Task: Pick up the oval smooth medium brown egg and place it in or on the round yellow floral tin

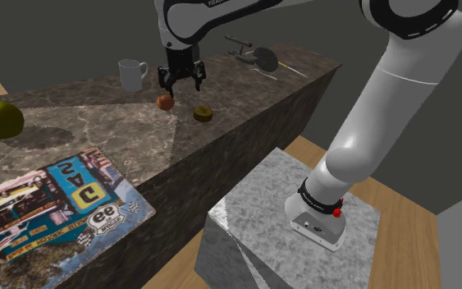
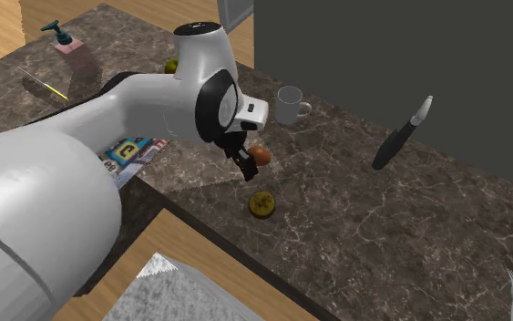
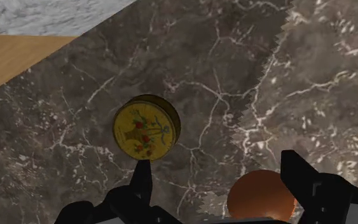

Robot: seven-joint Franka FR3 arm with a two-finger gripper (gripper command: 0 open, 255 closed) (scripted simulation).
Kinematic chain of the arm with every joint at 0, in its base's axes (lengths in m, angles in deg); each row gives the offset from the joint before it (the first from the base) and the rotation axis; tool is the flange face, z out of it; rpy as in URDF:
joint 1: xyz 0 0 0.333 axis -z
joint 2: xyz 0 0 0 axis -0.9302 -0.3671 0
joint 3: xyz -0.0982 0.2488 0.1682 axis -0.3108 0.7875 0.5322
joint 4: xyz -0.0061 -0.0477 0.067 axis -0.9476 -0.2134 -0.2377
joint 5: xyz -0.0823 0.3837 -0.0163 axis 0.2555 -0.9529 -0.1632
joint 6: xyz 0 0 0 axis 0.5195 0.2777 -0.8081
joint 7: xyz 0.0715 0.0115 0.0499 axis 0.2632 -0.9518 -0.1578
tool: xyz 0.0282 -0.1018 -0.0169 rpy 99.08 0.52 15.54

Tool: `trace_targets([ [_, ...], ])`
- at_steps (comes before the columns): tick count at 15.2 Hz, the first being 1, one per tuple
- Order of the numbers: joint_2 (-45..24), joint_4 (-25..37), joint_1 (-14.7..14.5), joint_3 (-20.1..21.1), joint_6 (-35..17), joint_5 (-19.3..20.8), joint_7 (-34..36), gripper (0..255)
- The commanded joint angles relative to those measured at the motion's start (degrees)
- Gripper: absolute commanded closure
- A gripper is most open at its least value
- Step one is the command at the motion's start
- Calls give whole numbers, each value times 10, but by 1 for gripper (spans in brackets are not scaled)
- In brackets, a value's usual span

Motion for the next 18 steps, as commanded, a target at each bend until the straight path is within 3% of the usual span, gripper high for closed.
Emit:
trace_targets([
  [1,-50,44,-5,-1,-4,20,31,0],
  [7,-191,190,-31,-18,4,66,100,0],
  [18,-211,161,-28,-26,-44,77,108,0],
])
